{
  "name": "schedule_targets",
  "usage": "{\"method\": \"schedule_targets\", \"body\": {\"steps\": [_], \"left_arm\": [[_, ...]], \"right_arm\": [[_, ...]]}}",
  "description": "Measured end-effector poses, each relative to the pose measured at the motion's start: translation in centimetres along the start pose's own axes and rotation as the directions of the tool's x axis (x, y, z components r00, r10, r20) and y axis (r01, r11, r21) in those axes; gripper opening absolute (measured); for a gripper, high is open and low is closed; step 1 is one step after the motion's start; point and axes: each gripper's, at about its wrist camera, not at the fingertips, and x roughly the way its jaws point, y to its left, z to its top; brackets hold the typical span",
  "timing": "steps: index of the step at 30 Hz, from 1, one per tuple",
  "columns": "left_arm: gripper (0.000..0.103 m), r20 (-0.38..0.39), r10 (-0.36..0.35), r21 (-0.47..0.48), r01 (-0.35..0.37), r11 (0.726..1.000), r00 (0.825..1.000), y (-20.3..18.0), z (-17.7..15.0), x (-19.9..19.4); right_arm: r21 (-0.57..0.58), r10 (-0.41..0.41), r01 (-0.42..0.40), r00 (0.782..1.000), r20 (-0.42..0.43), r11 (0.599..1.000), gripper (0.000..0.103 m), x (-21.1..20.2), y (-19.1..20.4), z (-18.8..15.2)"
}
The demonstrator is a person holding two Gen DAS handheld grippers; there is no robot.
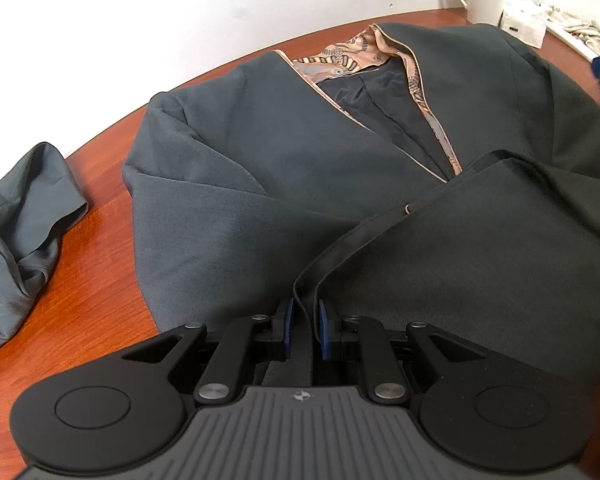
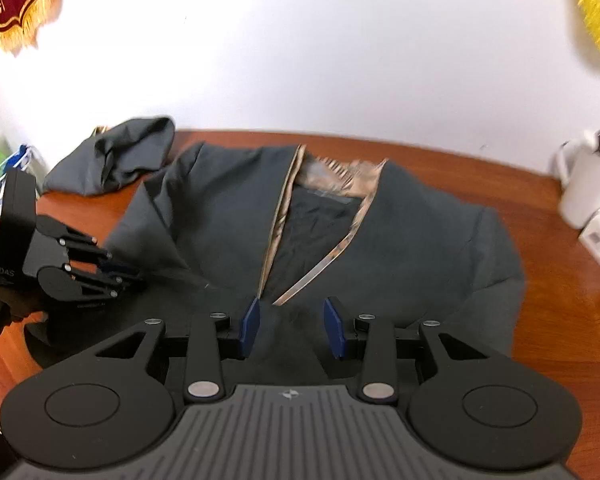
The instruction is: Fold clothes
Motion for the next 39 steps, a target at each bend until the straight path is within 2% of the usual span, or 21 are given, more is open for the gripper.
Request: {"method": "schedule_targets", "body": {"steps": [5, 11, 14, 16, 21, 23, 26, 28, 32, 38, 39], "left_arm": [[0.015, 0.021, -0.017, -0.042, 0.018, 0.999, 1.0, 0.7, 0.0, -0.8], [0.033, 0.068, 0.012, -0.08, -0.006, 0.997, 0.998, 1.2, 0.1, -2.6], [0.036, 0.088, 0.023, -0.1, -0.014, 0.995, 0.996, 1.3, 0.3, -3.7], [0.044, 0.106, 0.035, -0.125, -0.022, 0.992, 0.994, 1.5, 0.5, -4.7], [0.058, 0.123, 0.081, -0.193, -0.056, 0.98, 0.989, 1.6, 0.8, -6.6], [0.063, 0.118, 0.101, -0.217, -0.074, 0.973, 0.988, 1.3, 0.8, -7.6], [0.07, 0.114, 0.121, -0.235, -0.092, 0.968, 0.986, 0.5, 0.7, -8.9], [0.075, 0.109, 0.127, -0.247, -0.097, 0.964, 0.986, -0.2, 0.5, -9.6], [0.078, 0.097, 0.147, -0.271, -0.116, 0.955, 0.984, -2.4, -0.2, -11.2], [0.08, 0.063, 0.161, -0.327, -0.132, 0.936, 0.985, -5.7, -1.7, -12.3], [0.08, 0.056, 0.161, -0.332, -0.134, 0.934, 0.985, -6.3, -2.0, -12.4]], "right_arm": [[-0.029, -0.078, 0.078, 0.997, 0.009, 0.996, 0.041, -1.8, -0.3, -1.1], [-0.144, -0.142, 0.141, 0.99, 0.001, 0.979, 0.041, -4.2, 0.4, -4.4], [-0.2, -0.144, 0.139, 0.99, -0.008, 0.97, 0.042, -5.0, 0.6, -5.8], [-0.264, -0.118, 0.103, 0.992, -0.041, 0.959, 0.043, -5.8, 0.7, -7.7], [-0.355, -0.058, 0.02, 0.994, -0.095, 0.935, 0.047, -6.8, 1.2, -10.5], [-0.424, -0.012, -0.04, 0.993, -0.118, 0.905, 0.052, -7.5, 1.3, -12.0], [-0.479, 0.014, -0.077, 0.991, -0.134, 0.875, 0.058, -7.8, 1.8, -13.0], [-0.531, 0.041, -0.117, 0.988, -0.151, 0.839, 0.059, -8.0, 2.0, -13.9], [-0.616, 0.099, -0.192, 0.978, -0.182, 0.764, 0.062, -8.4, 2.4, -15.5], [-0.764, 0.126, -0.241, 0.97, -0.207, 0.599, 0.062, -8.1, 3.1, -18.1], [-0.769, 0.126, -0.241, 0.97, -0.207, 0.592, 0.062, -8.1, 3.1, -18.3]]}}
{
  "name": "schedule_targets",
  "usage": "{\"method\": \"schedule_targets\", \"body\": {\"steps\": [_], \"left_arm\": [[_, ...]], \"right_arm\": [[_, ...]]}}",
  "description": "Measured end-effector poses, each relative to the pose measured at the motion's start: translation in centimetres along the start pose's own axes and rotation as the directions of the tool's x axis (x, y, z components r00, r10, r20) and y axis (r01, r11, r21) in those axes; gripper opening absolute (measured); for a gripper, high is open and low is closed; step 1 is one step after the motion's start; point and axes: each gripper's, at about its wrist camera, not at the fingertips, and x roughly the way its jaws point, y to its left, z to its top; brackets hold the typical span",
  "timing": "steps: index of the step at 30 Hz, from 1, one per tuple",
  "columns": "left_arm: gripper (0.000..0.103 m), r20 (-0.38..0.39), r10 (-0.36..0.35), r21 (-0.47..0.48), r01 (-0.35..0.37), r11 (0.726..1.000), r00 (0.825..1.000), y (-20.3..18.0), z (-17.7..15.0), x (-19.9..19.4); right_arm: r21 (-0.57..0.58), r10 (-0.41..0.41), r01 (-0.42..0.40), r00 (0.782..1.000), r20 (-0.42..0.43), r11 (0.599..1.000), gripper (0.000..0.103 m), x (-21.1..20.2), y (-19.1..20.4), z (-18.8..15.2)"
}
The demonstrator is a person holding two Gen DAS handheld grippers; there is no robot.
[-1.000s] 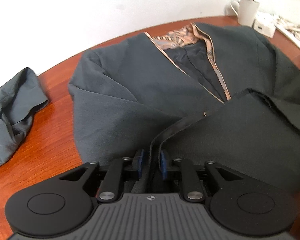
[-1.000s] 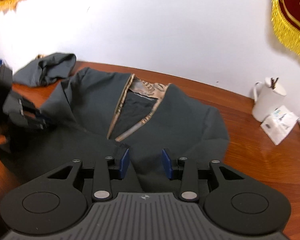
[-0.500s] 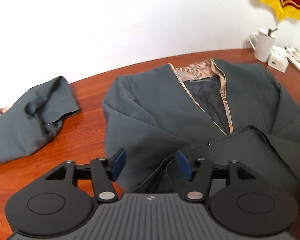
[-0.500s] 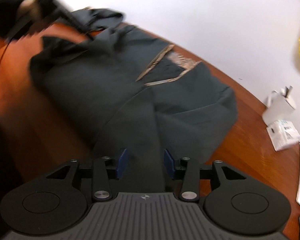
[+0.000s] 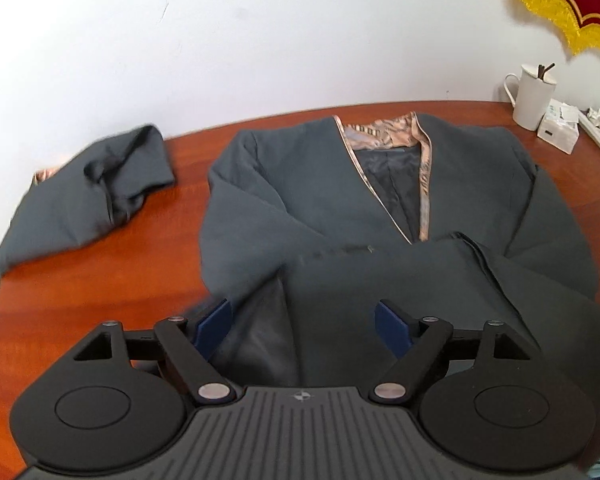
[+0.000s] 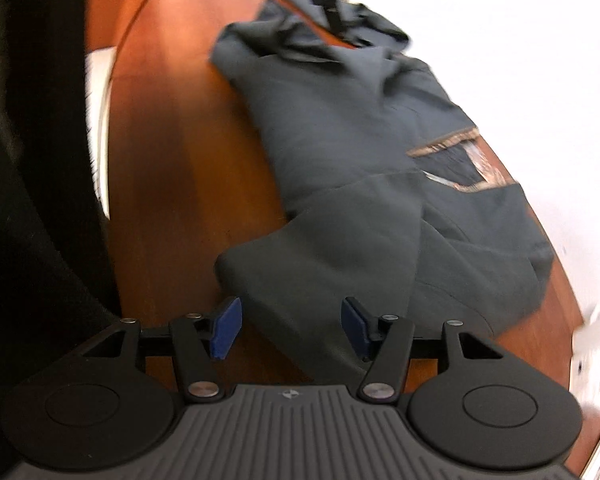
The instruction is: Fold clothes
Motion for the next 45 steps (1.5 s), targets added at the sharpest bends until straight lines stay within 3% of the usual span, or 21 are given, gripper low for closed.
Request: {"method": "schedule_targets", "body": {"steps": [11, 15, 16, 18, 22, 25, 30, 32, 33, 36, 39, 42, 45], "left_arm": [[0.081, -0.033, 0.025, -0.095, -0.028, 0.995, 0.999, -2.6, -3.9, -2.1], [0.081, -0.035, 0.049, -0.115, -0.052, 0.992, 0.998, -3.0, -4.8, -2.6], [0.081, -0.033, 0.053, -0.121, -0.057, 0.991, 0.998, -3.0, -5.0, -2.8], [0.081, -0.028, 0.062, -0.134, -0.065, 0.989, 0.998, -3.1, -5.4, -3.1], [0.081, -0.026, 0.079, -0.156, -0.082, 0.984, 0.997, -3.0, -5.8, -3.6], [0.081, -0.023, 0.087, -0.166, -0.089, 0.982, 0.996, -3.0, -6.0, -3.8], [0.081, -0.014, 0.103, -0.172, -0.104, 0.98, 0.995, -3.0, -6.1, -3.9], [0.081, -0.007, 0.113, -0.174, -0.112, 0.978, 0.994, -3.0, -6.1, -3.9], [0.081, -0.006, 0.115, -0.175, -0.114, 0.978, 0.993, -2.9, -6.2, -3.9], [0.081, -0.005, 0.126, -0.182, -0.124, 0.975, 0.992, -2.6, -6.4, -3.9], [0.081, -0.009, 0.135, -0.187, -0.135, 0.973, 0.991, -2.2, -6.6, -3.8], [0.081, -0.013, 0.142, -0.194, -0.142, 0.971, 0.99, -1.7, -6.7, -3.8], [0.081, -0.014, 0.151, -0.198, -0.151, 0.968, 0.988, -0.9, -7.0, -3.8]], "right_arm": [[-0.334, -0.024, 0.044, 0.998, 0.065, 0.941, 0.062, 1.2, 2.3, -1.2], [-0.364, -0.026, 0.053, 0.997, 0.079, 0.93, 0.022, 1.3, 2.2, -1.3], [-0.362, -0.028, 0.058, 0.996, 0.088, 0.93, 0.018, 1.3, 2.0, -1.4], [-0.333, -0.041, 0.077, 0.993, 0.113, 0.94, 0.01, 0.8, 1.5, -1.5], [-0.224, -0.072, 0.109, 0.983, 0.166, 0.968, 0.004, -0.4, 0.1, -1.5], [-0.02, -0.133, 0.141, 0.967, 0.216, 0.99, 0.003, -2.3, -2.5, -1.5], [0.258, -0.235, 0.175, 0.945, 0.226, 0.95, 0.003, -3.8, -6.2, -2.1], [0.397, -0.282, 0.184, 0.937, 0.206, 0.899, 0.003, -4.2, -8.1, -2.8], [0.494, -0.322, 0.199, 0.93, 0.179, 0.847, 0.003, -4.3, -9.3, -3.3], [0.624, -0.374, 0.217, 0.918, 0.131, 0.75, 0.003, -4.2, -11.1, -4.5], [0.779, -0.391, 0.245, 0.92, 0.001, 0.578, 0.006, -2.8, -13.3, -6.7], [0.834, -0.359, 0.282, 0.927, -0.109, 0.474, 0.014, -1.1, -14.3, -8.5], [0.845, -0.344, 0.327, 0.921, -0.184, 0.424, 0.016, -0.4, -14.5, -9.7]]}}
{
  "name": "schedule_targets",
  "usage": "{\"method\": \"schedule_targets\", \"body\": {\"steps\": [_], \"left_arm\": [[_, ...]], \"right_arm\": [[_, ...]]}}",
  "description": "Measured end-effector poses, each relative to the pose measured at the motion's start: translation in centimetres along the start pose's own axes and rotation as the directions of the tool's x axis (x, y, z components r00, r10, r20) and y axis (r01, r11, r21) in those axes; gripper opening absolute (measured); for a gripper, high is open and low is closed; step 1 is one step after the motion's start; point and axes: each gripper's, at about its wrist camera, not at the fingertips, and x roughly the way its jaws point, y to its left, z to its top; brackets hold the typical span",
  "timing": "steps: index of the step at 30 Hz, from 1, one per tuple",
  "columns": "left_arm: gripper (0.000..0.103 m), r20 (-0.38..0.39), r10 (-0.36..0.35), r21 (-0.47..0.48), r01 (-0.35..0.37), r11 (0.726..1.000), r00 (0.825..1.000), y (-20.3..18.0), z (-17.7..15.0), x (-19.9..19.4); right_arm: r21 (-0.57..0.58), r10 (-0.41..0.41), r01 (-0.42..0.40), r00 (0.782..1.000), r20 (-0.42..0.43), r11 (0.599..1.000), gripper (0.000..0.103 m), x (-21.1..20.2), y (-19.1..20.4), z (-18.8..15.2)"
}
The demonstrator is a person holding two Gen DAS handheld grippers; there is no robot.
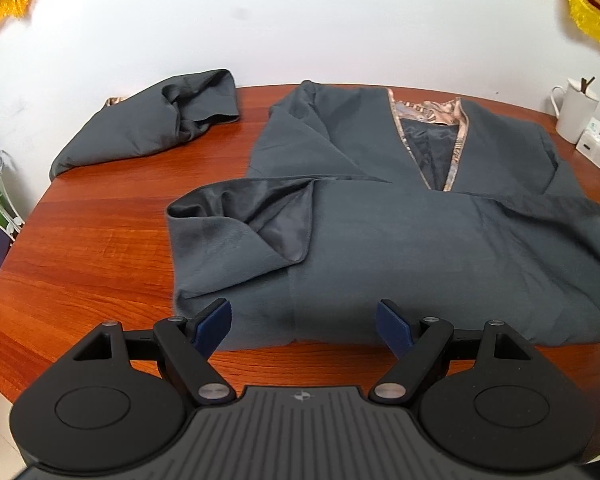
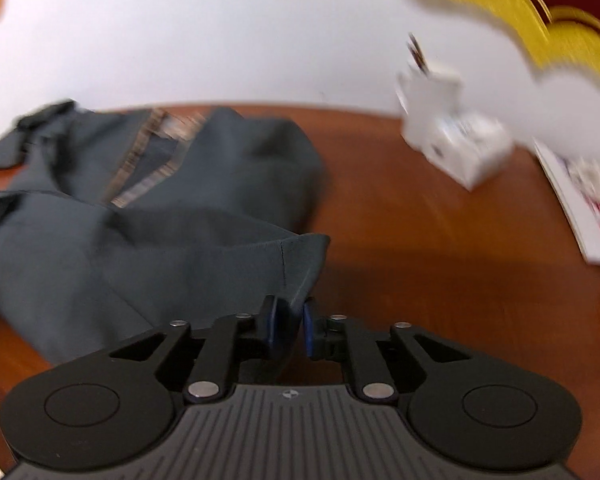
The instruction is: Fold clothes
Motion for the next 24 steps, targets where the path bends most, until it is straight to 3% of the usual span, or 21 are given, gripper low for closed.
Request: {"method": "schedule_targets", "body": {"steps": [3, 8, 13, 18, 24], "left_arm": [[0.081, 0.001, 0.008, -0.007, -0.008, 1.0, 1.0, 0.8, 0.1, 0.2], [0.081, 0.007, 0.014, -0.006, -0.014, 1.0, 1.0, 2.1, 0.5, 0.7], [0.081, 0.004, 0.015, 0.015, -0.015, 1.0, 1.0, 3.4, 1.0, 1.5], [0.081, 0.005, 0.011, 0.139, -0.012, 0.99, 1.0, 4.3, 1.5, 2.5], [0.081, -0.025, -0.041, 0.266, 0.047, 0.963, 0.999, 4.9, 2.0, 4.0]], "right_arm": [[0.002, -0.036, 0.036, 0.999, -0.004, 0.999, 0.019, -0.3, -0.3, -0.6], [-0.029, -0.028, 0.028, 1.0, 0.006, 0.999, 0.021, -1.0, 0.6, -0.7], [-0.062, -0.009, 0.01, 1.0, 0.022, 0.998, 0.031, -2.1, 1.6, 0.1], [-0.08, 0.003, 0.0, 0.999, 0.032, 0.997, 0.036, -3.5, 3.2, 0.8], [-0.084, 0.002, 0.0, 1.0, 0.03, 0.996, 0.041, -4.1, 6.3, 1.3]]}}
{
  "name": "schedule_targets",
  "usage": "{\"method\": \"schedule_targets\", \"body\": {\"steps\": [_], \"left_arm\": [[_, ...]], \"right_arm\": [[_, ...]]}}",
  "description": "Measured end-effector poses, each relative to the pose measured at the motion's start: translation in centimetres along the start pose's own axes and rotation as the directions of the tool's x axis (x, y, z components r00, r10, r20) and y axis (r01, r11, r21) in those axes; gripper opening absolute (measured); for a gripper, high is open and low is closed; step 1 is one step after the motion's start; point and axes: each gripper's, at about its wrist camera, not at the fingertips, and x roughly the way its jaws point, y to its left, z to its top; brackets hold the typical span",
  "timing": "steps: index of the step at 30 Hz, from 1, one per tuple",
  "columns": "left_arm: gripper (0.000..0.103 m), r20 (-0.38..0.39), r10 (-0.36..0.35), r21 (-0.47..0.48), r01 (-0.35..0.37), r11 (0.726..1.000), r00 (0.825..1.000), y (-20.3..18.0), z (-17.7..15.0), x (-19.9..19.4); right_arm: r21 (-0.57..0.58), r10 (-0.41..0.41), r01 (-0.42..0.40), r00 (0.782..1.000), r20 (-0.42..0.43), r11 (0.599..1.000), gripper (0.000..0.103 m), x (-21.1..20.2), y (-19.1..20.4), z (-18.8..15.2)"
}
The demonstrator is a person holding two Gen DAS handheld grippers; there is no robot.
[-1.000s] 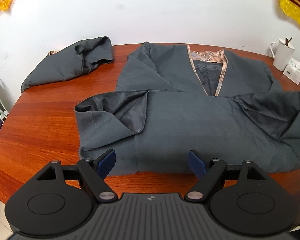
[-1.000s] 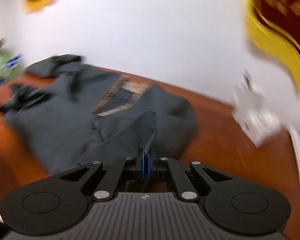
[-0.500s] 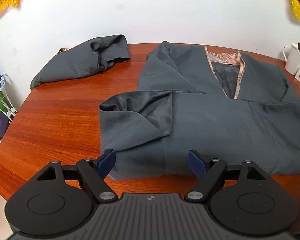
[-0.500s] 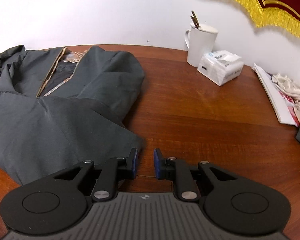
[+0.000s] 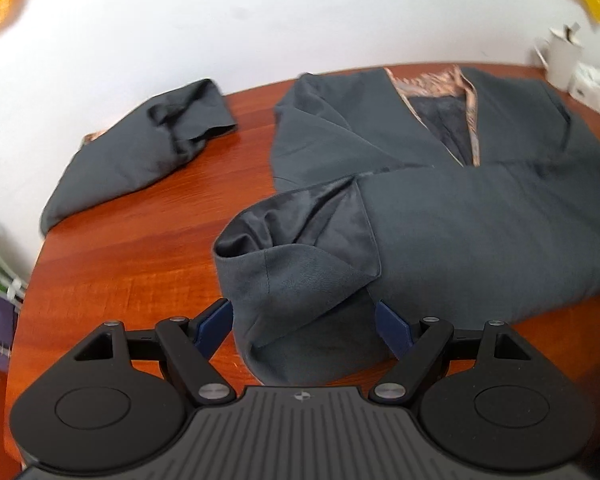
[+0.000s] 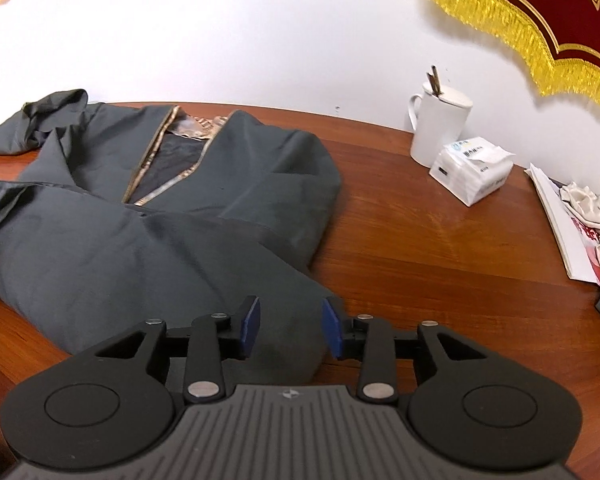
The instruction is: Fold clothes
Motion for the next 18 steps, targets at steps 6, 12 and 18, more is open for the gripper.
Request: {"method": "schedule_targets", "body": {"steps": [6, 12, 18], "left_arm": [[0.081, 0.012, -0.002, 0.108, 0.001, 0.994, 1.0, 0.5, 0.1, 2.0], [0.081, 0.059, 0.033, 0.112, -0.04, 0.993, 0.998, 3.2, 0.6, 3.4], [0.081, 0.038, 0.104, 0.061, -0.106, 0.992, 0.994, 7.5, 1.8, 6.0]], "right_arm": [[0.014, -0.018, 0.018, 1.0, -0.005, 1.0, 0.048, 0.2, 3.3, 0.5], [0.025, -0.041, 0.041, 0.999, -0.007, 0.999, 0.049, 0.4, 6.2, 0.8], [0.037, -0.061, 0.061, 0.998, -0.015, 0.997, 0.05, 0.8, 8.2, 1.1]]}}
